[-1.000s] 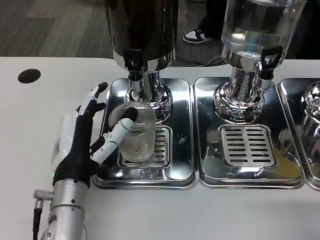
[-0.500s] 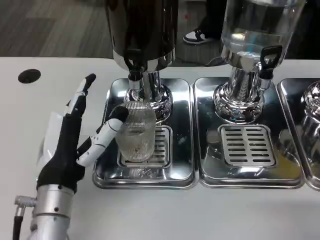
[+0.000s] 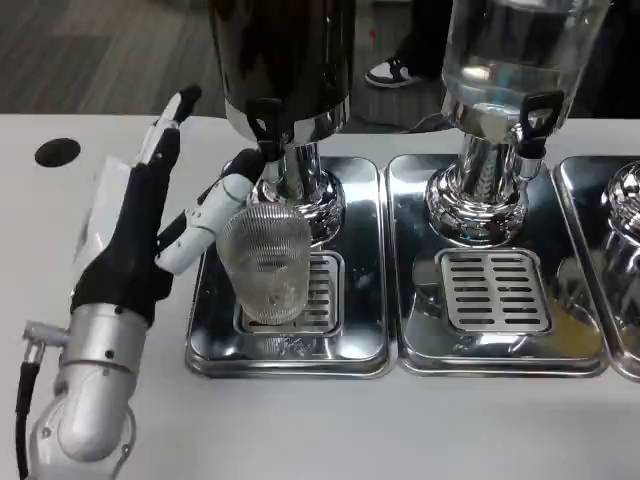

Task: Grasp the cup under the faucet to collect the drink, then remove the cup.

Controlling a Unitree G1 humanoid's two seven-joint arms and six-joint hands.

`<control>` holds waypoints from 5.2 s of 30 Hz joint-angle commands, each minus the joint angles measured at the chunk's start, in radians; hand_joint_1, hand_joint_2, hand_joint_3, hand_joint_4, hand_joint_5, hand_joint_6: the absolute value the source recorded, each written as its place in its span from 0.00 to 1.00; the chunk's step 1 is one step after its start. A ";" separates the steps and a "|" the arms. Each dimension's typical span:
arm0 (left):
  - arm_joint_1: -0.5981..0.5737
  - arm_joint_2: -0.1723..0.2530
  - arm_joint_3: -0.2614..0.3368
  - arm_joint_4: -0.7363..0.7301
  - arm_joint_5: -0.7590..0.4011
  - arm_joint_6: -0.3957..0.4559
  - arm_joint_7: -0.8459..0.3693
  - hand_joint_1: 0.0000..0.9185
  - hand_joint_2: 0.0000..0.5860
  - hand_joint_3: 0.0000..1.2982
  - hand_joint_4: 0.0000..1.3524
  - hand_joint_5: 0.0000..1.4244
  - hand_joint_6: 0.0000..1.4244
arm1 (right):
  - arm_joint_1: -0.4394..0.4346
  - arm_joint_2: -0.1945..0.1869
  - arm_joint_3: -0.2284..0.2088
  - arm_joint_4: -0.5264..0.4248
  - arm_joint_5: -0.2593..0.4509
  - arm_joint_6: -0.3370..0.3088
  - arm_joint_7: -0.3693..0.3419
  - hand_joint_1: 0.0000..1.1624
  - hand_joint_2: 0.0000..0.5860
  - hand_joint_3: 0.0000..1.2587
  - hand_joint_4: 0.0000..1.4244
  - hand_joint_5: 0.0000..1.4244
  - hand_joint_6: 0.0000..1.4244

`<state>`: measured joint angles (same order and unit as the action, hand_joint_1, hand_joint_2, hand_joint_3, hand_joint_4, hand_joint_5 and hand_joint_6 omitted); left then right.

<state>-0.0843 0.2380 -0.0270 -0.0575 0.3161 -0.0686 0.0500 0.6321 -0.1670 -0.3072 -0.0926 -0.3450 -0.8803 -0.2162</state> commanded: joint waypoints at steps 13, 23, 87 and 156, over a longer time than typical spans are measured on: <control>-0.021 -0.023 -0.071 -0.142 0.046 0.107 -0.038 0.08 0.15 0.09 0.03 0.01 0.00 | 0.017 0.009 -0.011 -0.006 0.025 -0.035 0.001 0.62 0.93 0.32 0.26 0.22 0.14; 0.023 -0.027 -0.064 -0.146 0.044 0.081 -0.021 0.07 0.14 0.21 0.20 0.07 0.00 | 0.026 0.008 -0.012 -0.008 0.029 -0.047 0.003 0.62 0.93 0.32 0.26 0.22 0.14; 0.115 -0.045 -0.074 -0.203 0.040 0.048 0.020 0.07 0.17 0.37 0.35 0.16 0.00 | 0.047 0.019 -0.017 -0.026 0.037 -0.070 0.013 0.62 0.93 0.32 0.26 0.22 0.14; 0.367 0.354 0.415 0.152 -0.448 -0.481 -0.509 0.02 0.00 0.00 0.00 0.00 0.00 | -0.019 0.195 0.185 -0.098 -0.053 0.204 0.019 0.74 0.37 0.15 0.16 0.18 0.20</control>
<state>0.2716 0.5656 0.3744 0.0780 -0.1175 -0.5188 -0.4302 0.6410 0.0304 -0.1403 -0.2129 -0.4009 -0.6928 -0.1931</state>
